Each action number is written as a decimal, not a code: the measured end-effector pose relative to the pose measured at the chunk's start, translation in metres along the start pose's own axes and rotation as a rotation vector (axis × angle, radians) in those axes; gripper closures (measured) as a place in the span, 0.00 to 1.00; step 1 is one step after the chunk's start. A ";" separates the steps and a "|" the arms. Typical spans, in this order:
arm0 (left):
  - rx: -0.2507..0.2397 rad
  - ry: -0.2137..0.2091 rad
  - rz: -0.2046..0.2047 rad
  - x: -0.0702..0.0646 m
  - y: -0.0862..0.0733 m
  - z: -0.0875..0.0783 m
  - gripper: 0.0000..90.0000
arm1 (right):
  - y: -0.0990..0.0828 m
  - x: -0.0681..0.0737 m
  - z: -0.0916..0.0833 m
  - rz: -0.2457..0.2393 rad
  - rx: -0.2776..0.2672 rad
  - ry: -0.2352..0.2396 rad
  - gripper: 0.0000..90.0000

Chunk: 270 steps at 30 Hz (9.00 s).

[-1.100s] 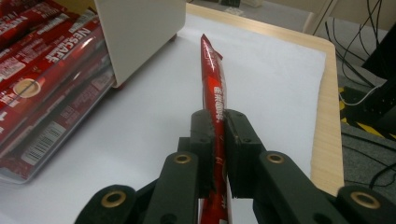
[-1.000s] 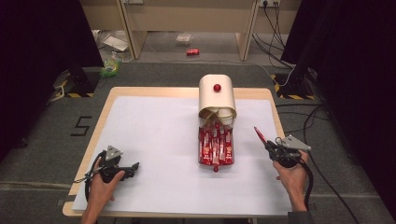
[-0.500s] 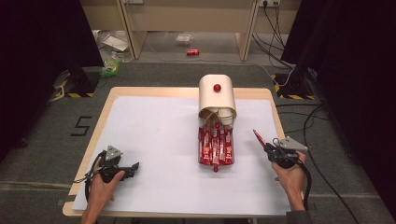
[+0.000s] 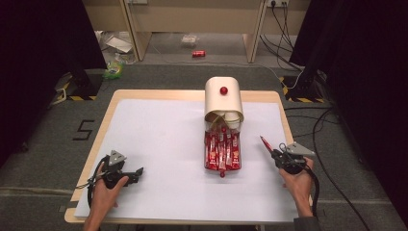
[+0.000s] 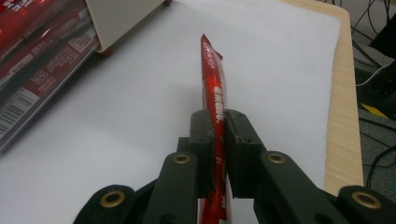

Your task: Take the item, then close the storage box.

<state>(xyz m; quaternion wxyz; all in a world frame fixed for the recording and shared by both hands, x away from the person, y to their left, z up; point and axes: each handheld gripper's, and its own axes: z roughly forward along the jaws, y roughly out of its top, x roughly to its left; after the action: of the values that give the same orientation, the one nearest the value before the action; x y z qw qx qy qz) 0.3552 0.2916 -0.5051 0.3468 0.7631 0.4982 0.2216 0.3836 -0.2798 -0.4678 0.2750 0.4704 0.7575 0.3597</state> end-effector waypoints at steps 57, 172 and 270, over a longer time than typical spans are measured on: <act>0.000 0.000 0.000 0.000 0.000 0.000 0.12 | 0.002 0.011 0.007 -0.017 0.004 0.047 0.71; 0.000 0.000 0.001 0.000 0.000 0.000 0.12 | -0.002 0.072 -0.018 -0.150 -0.060 0.217 0.48; 0.001 0.000 -0.002 0.000 0.000 0.000 0.12 | 0.003 0.099 -0.003 -0.184 -0.146 0.277 0.41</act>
<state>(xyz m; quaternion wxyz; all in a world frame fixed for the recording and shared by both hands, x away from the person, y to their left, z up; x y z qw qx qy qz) 0.3553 0.2916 -0.5051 0.3467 0.7629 0.4989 0.2210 0.3426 -0.1897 -0.4710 0.2334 0.3239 0.7997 0.4484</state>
